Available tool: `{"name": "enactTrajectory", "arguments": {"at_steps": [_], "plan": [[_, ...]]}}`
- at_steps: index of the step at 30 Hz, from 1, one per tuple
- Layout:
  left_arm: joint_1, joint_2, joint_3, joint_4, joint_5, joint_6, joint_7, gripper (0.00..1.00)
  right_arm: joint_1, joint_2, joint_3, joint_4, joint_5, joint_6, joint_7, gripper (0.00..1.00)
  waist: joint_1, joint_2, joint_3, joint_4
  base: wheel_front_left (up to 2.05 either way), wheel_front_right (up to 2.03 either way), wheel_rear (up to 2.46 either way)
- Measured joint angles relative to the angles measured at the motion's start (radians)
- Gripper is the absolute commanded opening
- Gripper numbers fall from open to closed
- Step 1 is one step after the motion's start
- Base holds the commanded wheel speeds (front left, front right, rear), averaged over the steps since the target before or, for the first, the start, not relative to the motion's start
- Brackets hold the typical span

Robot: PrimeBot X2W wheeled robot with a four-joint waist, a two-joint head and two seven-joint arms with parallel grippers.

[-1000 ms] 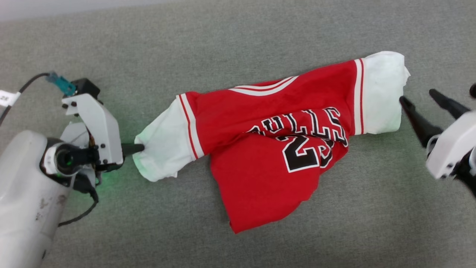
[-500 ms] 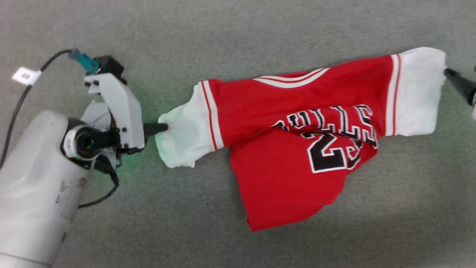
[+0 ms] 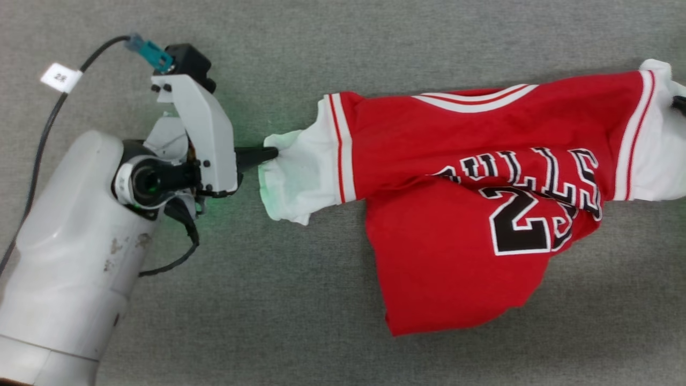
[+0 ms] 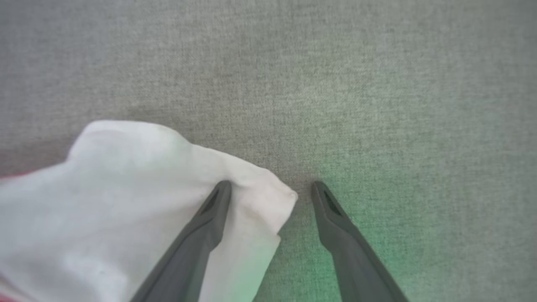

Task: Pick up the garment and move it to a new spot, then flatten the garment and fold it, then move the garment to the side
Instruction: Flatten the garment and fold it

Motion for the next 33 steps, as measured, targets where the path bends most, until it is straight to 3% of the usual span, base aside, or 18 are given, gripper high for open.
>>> {"name": "enactTrajectory", "arguments": {"at_steps": [1,2,3,11,18,26,33], "plan": [[-0.002,-0.003,-0.001,0.003,0.000,-0.003,-0.001,0.00,-0.008,0.002,-0.005,0.016,0.000,0.000,0.009,1.00,0.0000,0.0000,0.003,0.005,0.00,0.00,0.00],[-0.004,-0.008,-0.002,0.007,0.000,-0.004,-0.004,0.00,-0.017,0.003,-0.008,0.032,0.000,0.000,0.024,0.41,0.0000,0.0000,0.005,0.009,0.00,0.00,0.00],[-0.005,-0.011,-0.003,0.012,0.000,-0.004,-0.006,0.00,-0.026,0.003,-0.011,0.047,0.000,0.000,0.035,0.00,0.0000,0.0000,0.007,0.013,0.00,0.00,0.00],[-0.016,-0.026,-0.014,0.057,0.003,-0.021,-0.023,0.00,-0.078,0.034,-0.057,0.129,-0.039,0.000,0.097,0.00,0.0000,0.0000,-0.018,0.017,0.00,0.00,0.00],[-0.054,-0.036,-0.033,0.117,0.031,-0.030,-0.035,0.00,-0.088,0.095,-0.061,0.109,-0.031,-0.001,0.077,0.00,0.0000,0.0000,-0.076,0.012,0.00,0.00,0.00],[-0.187,-0.033,-0.032,0.163,0.081,-0.040,-0.097,0.00,-0.140,0.119,0.044,-0.041,0.018,0.000,-0.096,0.00,0.0000,0.0000,-0.185,0.010,0.00,0.00,0.00],[-0.320,-0.068,-0.032,0.226,0.134,-0.038,-0.183,0.00,-0.235,0.108,0.178,-0.056,-0.008,0.000,-0.256,0.00,0.0000,0.0000,-0.289,0.013,0.00,0.00,0.00]]}}
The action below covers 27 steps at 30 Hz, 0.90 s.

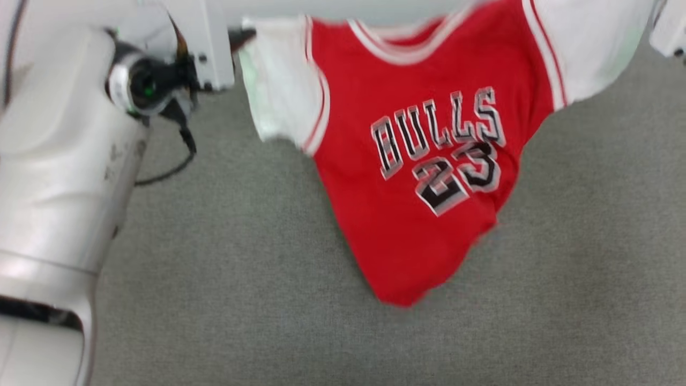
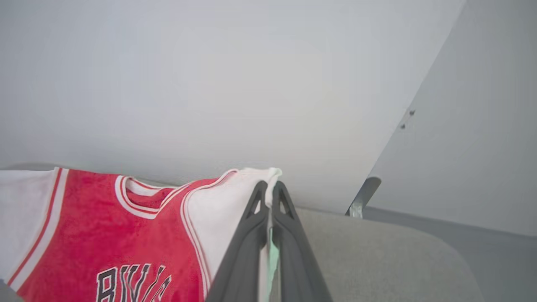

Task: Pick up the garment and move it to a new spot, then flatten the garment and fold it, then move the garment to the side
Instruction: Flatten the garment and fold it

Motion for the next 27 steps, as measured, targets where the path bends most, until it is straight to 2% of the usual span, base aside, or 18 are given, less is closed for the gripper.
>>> {"name": "enactTrajectory", "arguments": {"at_steps": [5,15,21,27], "plan": [[-0.097,-0.009,0.009,0.054,0.034,-0.001,-0.091,0.00,-0.100,0.006,0.094,0.045,-0.023,0.000,-0.141,0.00,0.0000,0.0000,-0.066,0.003,0.00,0.00,0.00],[-0.265,-0.026,0.039,0.184,0.089,0.005,-0.309,0.00,-0.312,0.055,0.221,0.250,-0.121,0.000,-0.453,0.00,0.0000,0.0000,-0.169,0.004,0.00,0.00,0.00],[-0.338,-0.044,0.046,0.258,0.101,-0.003,-0.397,0.00,-0.387,0.109,0.268,0.371,-0.119,0.000,-0.524,0.00,0.0000,0.0000,-0.204,0.006,0.00,0.00,0.00],[-0.399,-0.052,0.042,0.300,0.102,-0.019,-0.421,0.00,-0.450,0.123,0.296,0.432,-0.073,0.000,-0.542,0.00,0.0000,0.0000,-0.179,0.010,0.00,0.00,0.00]]}}
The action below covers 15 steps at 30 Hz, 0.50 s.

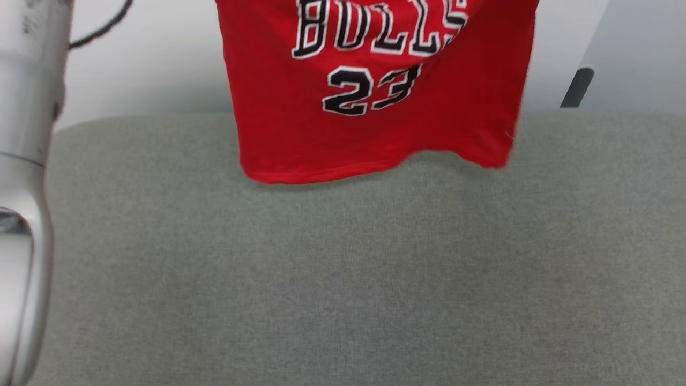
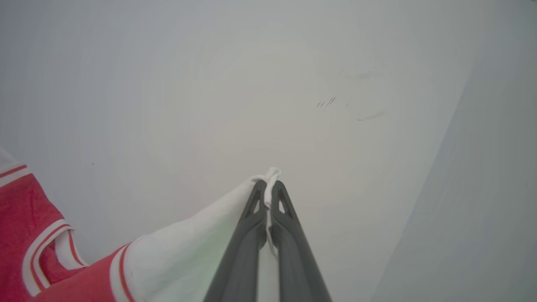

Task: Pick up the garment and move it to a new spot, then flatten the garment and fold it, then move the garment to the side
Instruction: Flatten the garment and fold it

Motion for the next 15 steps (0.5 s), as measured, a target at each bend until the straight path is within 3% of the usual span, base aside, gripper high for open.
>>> {"name": "enactTrajectory", "arguments": {"at_steps": [11,15], "plan": [[-0.186,0.044,-0.031,-0.011,0.066,-0.009,-0.085,0.00,-0.194,-0.010,0.031,0.042,0.028,0.000,-0.032,0.00,0.0000,0.0000,0.188,-0.014,0.00,0.00,0.00],[-0.264,0.040,-0.027,-0.020,0.090,0.007,-0.187,0.00,-0.274,-0.019,0.011,0.086,-0.038,0.000,-0.162,0.00,0.0001,0.0000,0.290,-0.022,0.00,0.00,0.00]]}}
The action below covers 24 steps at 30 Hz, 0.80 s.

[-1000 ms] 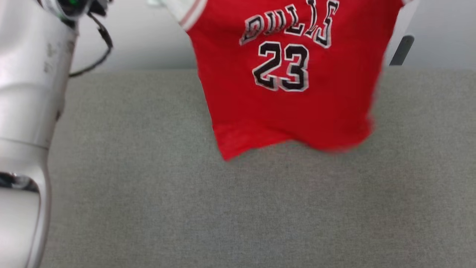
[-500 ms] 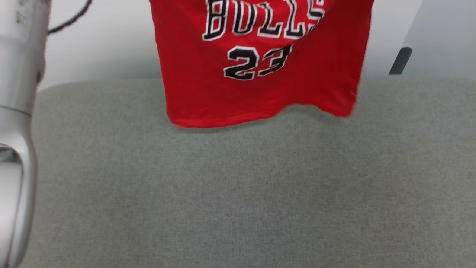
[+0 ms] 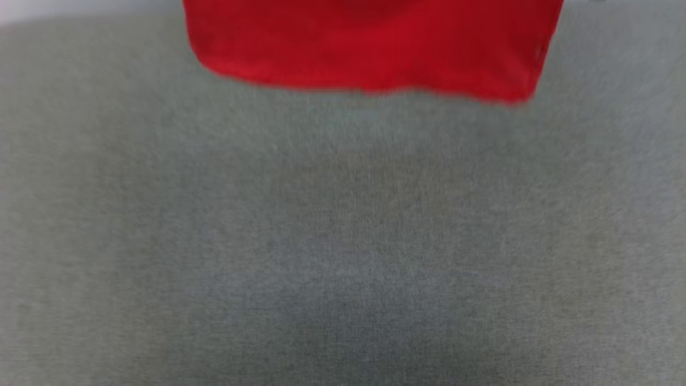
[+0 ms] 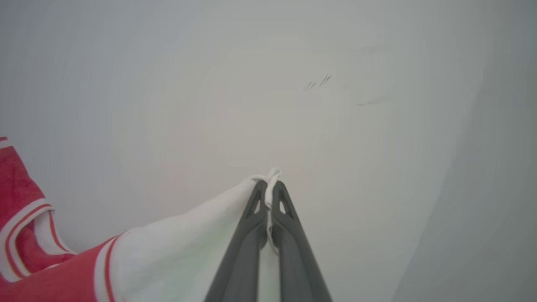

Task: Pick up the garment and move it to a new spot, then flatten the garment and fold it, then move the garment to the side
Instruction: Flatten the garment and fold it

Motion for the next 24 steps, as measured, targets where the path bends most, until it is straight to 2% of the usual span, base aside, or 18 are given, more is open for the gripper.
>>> {"name": "enactTrajectory", "arguments": {"at_steps": [2,5,9,13,15,18,24], "plan": [[-0.040,-0.005,-0.006,-0.002,0.025,0.006,-0.057,0.00,-0.052,-0.015,-0.029,0.031,-0.063,0.000,-0.059,0.00,0.0000,0.0000,0.053,-0.003,0.00,0.00,0.00],[-0.136,-0.027,0.010,-0.009,0.030,0.017,-0.142,0.00,-0.140,-0.034,-0.101,0.023,-0.169,0.000,-0.088,0.00,0.0000,0.0000,0.135,-0.006,0.00,0.00,0.00],[-0.279,-0.057,0.015,-0.036,0.053,0.011,-0.256,0.00,-0.191,-0.059,-0.273,-0.223,-0.378,0.000,-0.092,0.00,0.0000,0.0000,0.249,-0.006,0.00,0.00,0.00],[-0.328,-0.081,0.024,-0.028,0.041,-0.009,-0.307,0.00,-0.116,-0.021,-0.416,-0.382,-0.567,0.000,-0.092,0.00,0.0000,0.0000,0.364,0.000,0.00,0.00,0.00],[-0.324,-0.082,0.027,-0.020,0.041,-0.017,-0.325,0.00,-0.072,0.016,-0.483,-0.412,-0.610,0.000,-0.092,0.00,0.0000,0.0000,0.419,0.005,0.00,0.00,0.00],[-0.296,-0.078,0.038,-0.014,0.038,-0.025,-0.337,0.00,-0.036,0.046,-0.516,-0.427,-0.672,0.000,-0.092,0.00,0.0000,0.0000,0.498,0.013,0.00,0.00,0.00],[-0.185,-0.069,0.058,-0.004,0.033,-0.029,-0.340,0.00,0.049,0.081,-0.542,-0.443,-0.684,0.000,-0.092,0.00,0.0000,0.0000,0.615,0.035,0.00,0.00,0.00]]}}
